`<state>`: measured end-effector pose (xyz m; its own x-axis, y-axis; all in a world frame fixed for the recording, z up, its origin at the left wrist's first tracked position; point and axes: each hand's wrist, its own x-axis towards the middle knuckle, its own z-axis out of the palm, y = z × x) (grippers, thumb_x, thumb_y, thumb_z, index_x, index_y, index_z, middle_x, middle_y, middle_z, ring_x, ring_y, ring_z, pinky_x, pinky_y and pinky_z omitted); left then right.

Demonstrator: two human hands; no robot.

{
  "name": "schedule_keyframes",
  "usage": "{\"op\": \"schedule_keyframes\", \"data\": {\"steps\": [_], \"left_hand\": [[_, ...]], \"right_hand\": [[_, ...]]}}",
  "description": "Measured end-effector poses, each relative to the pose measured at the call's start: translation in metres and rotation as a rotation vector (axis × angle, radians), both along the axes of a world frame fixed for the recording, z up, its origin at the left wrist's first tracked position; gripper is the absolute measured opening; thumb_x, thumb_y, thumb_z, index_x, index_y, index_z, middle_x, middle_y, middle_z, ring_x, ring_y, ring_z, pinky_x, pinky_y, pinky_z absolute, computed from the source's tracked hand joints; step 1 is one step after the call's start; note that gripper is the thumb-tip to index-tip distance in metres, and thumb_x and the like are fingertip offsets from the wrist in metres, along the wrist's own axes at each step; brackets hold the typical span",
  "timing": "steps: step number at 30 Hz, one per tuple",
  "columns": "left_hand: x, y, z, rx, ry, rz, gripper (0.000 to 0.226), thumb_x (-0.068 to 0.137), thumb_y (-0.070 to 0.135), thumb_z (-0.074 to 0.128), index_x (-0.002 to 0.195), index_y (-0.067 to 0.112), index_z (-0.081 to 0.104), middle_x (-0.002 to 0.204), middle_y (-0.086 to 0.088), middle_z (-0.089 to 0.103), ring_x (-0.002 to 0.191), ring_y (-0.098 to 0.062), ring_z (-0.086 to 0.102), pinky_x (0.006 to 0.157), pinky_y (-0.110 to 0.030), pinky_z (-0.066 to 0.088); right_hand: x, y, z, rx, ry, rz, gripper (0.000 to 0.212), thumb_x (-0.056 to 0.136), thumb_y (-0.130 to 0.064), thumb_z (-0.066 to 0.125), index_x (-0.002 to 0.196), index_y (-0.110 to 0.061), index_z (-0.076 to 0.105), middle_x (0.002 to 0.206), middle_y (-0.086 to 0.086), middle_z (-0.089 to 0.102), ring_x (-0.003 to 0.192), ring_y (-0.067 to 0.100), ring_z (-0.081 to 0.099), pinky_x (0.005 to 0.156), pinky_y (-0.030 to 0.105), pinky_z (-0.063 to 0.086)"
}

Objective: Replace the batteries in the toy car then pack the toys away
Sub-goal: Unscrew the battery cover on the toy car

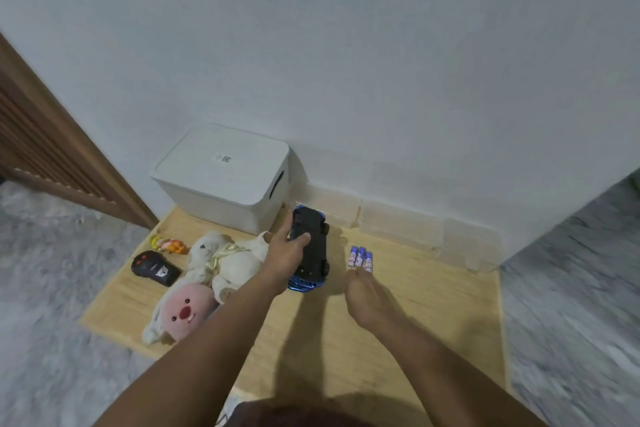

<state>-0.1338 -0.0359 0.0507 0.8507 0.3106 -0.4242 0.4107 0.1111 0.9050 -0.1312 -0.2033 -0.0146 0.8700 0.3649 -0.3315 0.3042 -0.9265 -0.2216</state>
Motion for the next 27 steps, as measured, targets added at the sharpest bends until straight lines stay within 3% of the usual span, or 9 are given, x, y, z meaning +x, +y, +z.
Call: {"op": "schedule_keyframes", "data": {"steps": [2,5,8,11,14,17,22,24,27], "left_hand": [[-0.001,-0.001,-0.005,-0.014,0.030,0.000,0.060,0.097,0.011,0.053,0.148,0.035,0.033,0.113,0.002,0.059,0.089,-0.013,0.059,0.075,-0.030,0.051],[-0.002,-0.001,-0.009,-0.013,0.059,-0.006,0.060,0.097,0.014,0.054,0.148,0.034,0.032,0.119,-0.001,0.060,0.090,-0.014,0.060,0.077,-0.031,0.051],[-0.002,-0.001,-0.013,-0.039,0.080,-0.007,0.062,0.096,0.016,0.055,0.149,0.035,0.030,0.125,-0.003,0.060,0.099,-0.022,0.062,0.083,-0.037,0.055],[-0.004,-0.001,-0.016,-0.048,0.106,-0.018,0.063,0.096,0.018,0.056,0.150,0.037,0.029,0.128,-0.004,0.060,0.103,-0.024,0.062,0.089,-0.042,0.055],[-0.007,-0.001,-0.016,-0.066,0.112,-0.021,0.059,0.096,0.017,0.055,0.148,0.037,0.033,0.116,0.000,0.063,0.099,-0.023,0.062,0.087,-0.041,0.054],[-0.007,-0.003,-0.022,-0.089,0.127,-0.026,0.054,0.097,0.024,0.051,0.146,0.042,0.035,0.127,-0.001,0.060,0.107,-0.027,0.061,0.095,-0.049,0.052],[-0.009,-0.015,-0.022,-0.123,0.130,-0.050,0.046,0.100,0.025,0.036,0.140,0.045,0.042,0.124,0.002,0.060,0.109,-0.025,0.060,0.100,-0.051,0.048],[-0.009,-0.019,-0.023,-0.116,0.117,-0.064,0.048,0.100,0.022,0.034,0.143,0.042,0.039,0.124,0.001,0.057,0.110,-0.024,0.057,0.102,-0.049,0.046],[-0.007,-0.023,-0.024,-0.135,0.110,-0.084,0.051,0.101,0.017,0.031,0.147,0.037,0.034,0.130,-0.001,0.054,0.109,-0.018,0.056,0.098,-0.039,0.048]], "right_hand": [[-0.009,-0.007,-0.006,-0.050,-0.038,0.054,0.038,0.088,0.005,0.047,0.124,-0.005,0.048,0.123,0.014,0.051,0.110,0.032,0.051,0.078,0.038,0.042],[-0.013,-0.014,-0.015,-0.050,-0.083,0.085,0.045,0.088,0.003,0.048,0.132,-0.007,0.043,0.118,0.012,0.051,0.109,0.031,0.051,0.079,0.039,0.043],[-0.010,-0.018,-0.016,0.013,-0.063,0.065,0.031,0.094,-0.006,0.045,0.124,-0.010,0.052,0.113,0.010,0.054,0.104,0.031,0.053,0.074,0.036,0.038],[-0.004,-0.023,-0.017,0.158,-0.022,-0.049,0.021,0.096,-0.012,0.044,0.105,-0.012,0.063,0.104,0.008,0.059,0.099,0.030,0.056,0.073,0.033,0.038],[0.004,-0.026,-0.010,0.332,0.022,-0.267,0.021,0.097,-0.012,0.045,0.103,-0.012,0.066,0.104,0.006,0.065,0.099,0.028,0.058,0.073,0.030,0.037],[0.014,-0.024,0.001,0.520,0.059,-0.419,0.021,0.098,-0.013,0.046,0.101,-0.013,0.066,0.099,0.005,0.067,0.093,0.027,0.061,0.073,0.030,0.042],[0.029,-0.002,0.030,0.752,0.093,-0.453,0.013,0.087,-0.014,0.060,0.084,-0.024,0.066,0.088,-0.008,0.067,0.081,0.009,0.059,0.069,0.021,0.042],[0.033,0.008,0.039,0.753,0.060,-0.369,0.014,0.086,-0.013,0.062,0.089,-0.024,0.071,0.086,-0.004,0.067,0.079,0.009,0.058,0.072,0.020,0.043],[0.036,0.017,0.042,0.623,0.021,-0.251,0.022,0.091,-0.017,0.059,0.108,-0.022,0.072,0.104,-0.001,0.065,0.097,0.014,0.059,0.087,0.028,0.047]]}}
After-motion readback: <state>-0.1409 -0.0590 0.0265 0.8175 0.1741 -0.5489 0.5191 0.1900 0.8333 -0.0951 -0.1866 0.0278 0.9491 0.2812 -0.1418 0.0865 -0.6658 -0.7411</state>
